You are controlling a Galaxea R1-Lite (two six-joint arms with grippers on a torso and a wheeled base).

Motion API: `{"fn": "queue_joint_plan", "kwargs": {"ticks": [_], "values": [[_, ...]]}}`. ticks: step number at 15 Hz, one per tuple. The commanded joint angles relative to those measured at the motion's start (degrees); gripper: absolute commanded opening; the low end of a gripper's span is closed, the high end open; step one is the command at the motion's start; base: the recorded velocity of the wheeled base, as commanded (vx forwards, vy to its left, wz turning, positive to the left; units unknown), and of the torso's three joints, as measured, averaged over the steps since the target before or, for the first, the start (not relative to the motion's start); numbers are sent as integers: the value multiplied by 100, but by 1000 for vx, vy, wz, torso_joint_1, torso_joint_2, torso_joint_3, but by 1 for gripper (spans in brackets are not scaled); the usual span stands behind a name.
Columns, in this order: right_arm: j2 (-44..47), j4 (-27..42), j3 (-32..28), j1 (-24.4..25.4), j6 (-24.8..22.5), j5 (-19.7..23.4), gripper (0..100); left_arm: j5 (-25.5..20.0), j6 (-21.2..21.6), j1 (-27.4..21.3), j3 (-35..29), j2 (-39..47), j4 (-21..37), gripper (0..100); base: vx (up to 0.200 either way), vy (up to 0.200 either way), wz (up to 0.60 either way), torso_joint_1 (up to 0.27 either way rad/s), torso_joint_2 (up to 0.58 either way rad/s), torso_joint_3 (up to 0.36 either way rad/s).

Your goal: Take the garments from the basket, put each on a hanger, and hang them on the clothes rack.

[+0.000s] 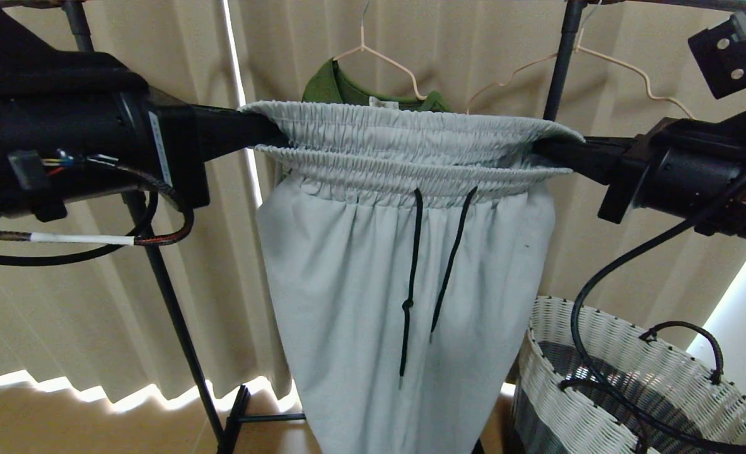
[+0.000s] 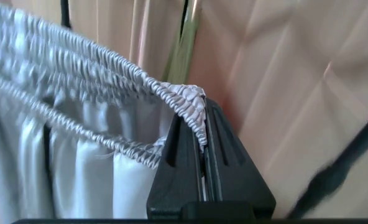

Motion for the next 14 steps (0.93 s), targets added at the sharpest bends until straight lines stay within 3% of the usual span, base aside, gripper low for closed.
{"fn": "queue_joint_plan", "kwargs": {"ticks": [1, 9, 10, 14], "values": [[-269, 116, 36, 25, 0, -60, 0, 6, -3, 117, -47, 249, -10, 0, 0, 0, 0, 0, 0, 0], [-242, 142, 62, 25, 0, -104, 0, 6, -3, 108, -126, 293, -116, 0, 0, 0, 0, 0, 0, 0], [-242, 151, 62, 25, 0, -148, 100, 6, -3, 108, -126, 293, -116, 0, 0, 0, 0, 0, 0, 0], [-348, 54, 432, 34, 26, -183, 100, 208, -12, 126, -20, 354, -116, 0, 0, 0, 0, 0, 0, 0]]}}
